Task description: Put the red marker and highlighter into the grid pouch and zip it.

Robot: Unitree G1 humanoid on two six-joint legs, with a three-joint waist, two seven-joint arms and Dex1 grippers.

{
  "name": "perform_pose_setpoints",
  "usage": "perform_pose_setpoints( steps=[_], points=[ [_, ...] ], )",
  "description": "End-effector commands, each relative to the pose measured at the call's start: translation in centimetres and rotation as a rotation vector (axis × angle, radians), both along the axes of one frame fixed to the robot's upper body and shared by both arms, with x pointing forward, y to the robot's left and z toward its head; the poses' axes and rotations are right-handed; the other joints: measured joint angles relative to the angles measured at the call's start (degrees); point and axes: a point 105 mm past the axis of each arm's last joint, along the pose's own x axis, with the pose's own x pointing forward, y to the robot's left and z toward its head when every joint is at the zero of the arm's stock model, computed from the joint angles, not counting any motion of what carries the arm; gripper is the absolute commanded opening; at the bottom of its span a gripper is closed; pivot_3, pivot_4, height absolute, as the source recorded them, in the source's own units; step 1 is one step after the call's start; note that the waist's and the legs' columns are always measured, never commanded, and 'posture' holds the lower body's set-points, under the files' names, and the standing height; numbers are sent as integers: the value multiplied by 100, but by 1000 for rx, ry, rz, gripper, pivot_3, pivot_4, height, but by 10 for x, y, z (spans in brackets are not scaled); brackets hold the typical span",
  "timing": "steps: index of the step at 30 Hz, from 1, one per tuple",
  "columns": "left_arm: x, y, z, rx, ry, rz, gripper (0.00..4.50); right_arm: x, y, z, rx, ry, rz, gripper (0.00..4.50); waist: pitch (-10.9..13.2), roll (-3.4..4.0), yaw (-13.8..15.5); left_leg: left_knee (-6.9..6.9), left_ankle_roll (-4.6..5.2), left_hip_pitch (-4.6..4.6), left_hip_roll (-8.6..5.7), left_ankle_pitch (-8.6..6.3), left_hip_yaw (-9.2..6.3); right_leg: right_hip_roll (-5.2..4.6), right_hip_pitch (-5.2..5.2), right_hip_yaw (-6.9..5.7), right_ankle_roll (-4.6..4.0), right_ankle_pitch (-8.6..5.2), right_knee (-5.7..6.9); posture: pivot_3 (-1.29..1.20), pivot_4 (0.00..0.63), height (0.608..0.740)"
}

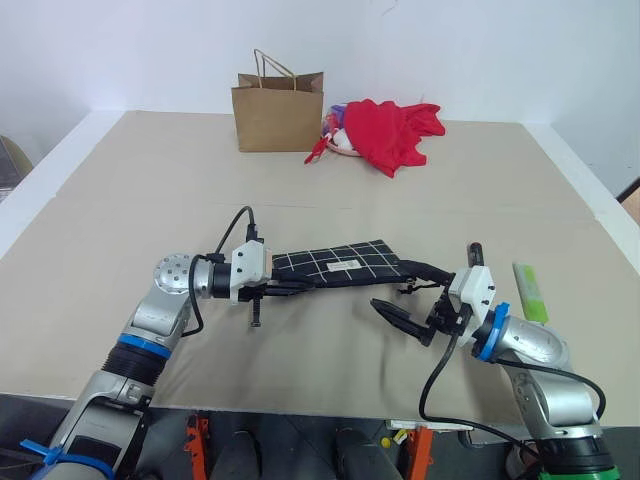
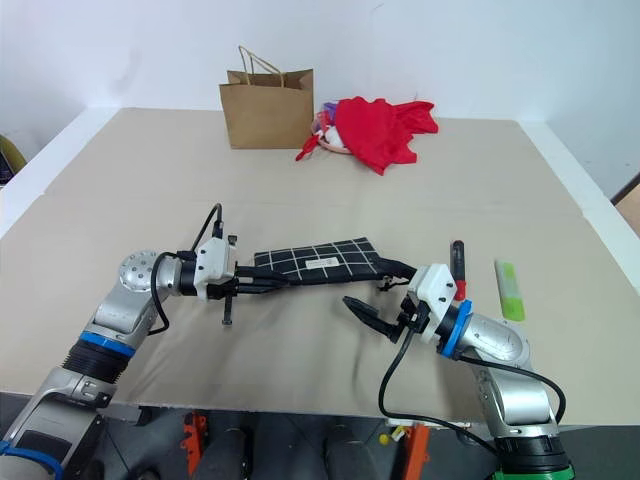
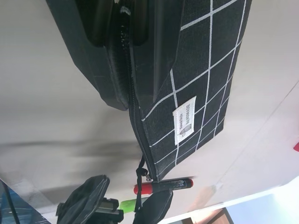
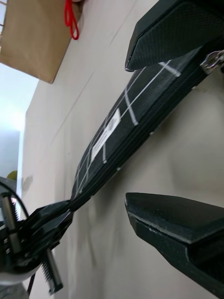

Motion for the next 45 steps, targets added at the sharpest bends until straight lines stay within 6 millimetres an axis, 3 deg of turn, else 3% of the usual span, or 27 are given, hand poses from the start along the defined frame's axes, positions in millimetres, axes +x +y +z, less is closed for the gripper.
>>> perform_pose_setpoints(
  steps=[1, 10, 16, 18, 19, 25, 27, 45],
  points=[
    [-3, 0, 14, -32, -46, -12, 0, 2, -21, 1, -23, -37, -66, 4448, 0, 0, 3, 0, 0, 0, 0, 0, -1, 0, 0, -2, 0, -1, 0, 0, 150, 740],
    [-4, 3, 10, -14, -43, -5, 0, 3, -57, 0, -13, -30, -163, 4448, 2, 5, 6, -1, 1, 3, -2, 0, -7, -1, 7, -6, -3, -2, 1, 0, 150, 740],
    [-2, 3, 11, -15, -47, -3, 0, -3, -45, -1, 12, 2, -93, 4448, 4, 7, 5, 0, 1, 6, -3, 0, -9, -2, 12, -7, -1, -2, 0, 0, 150, 740],
    [-2, 2, 12, -16, -50, -2, 0, -4, -44, -3, 14, 4, -87, 3835, 4, 7, 5, 1, 1, 6, -3, 0, -8, -2, 13, -7, -1, -2, 0, 0, 150, 740],
    [-2, 2, 12, -15, -52, -2, 0, -4, -44, -4, 21, 10, -86, 3835, 4, 7, 5, 1, 1, 6, -3, 0, -9, -2, 13, -7, -1, -2, 0, 0, 150, 740],
    [-4, 2, 11, -10, -56, -2, 0, -7, -43, -5, 35, 18, -72, 782, 4, 8, 4, 1, 1, 6, -3, 0, -9, -2, 14, -7, -1, -2, 0, 0, 150, 740],
    [-4, 2, 11, -8, -56, -1, 0, -7, -43, -4, 35, 13, -67, 212, 4, 8, 4, 1, 1, 7, -3, 0, -9, -2, 14, -8, -1, -2, 0, 0, 150, 740],
    [-3, -3, 8, -1, -77, -9, 0, -11, -24, 9, 27, 20, 33, 78, 5, 9, 7, 1, 1, 8, -3, 0, -11, -2, 17, -9, -1, -2, 0, 0, 150, 740]
  ],
)
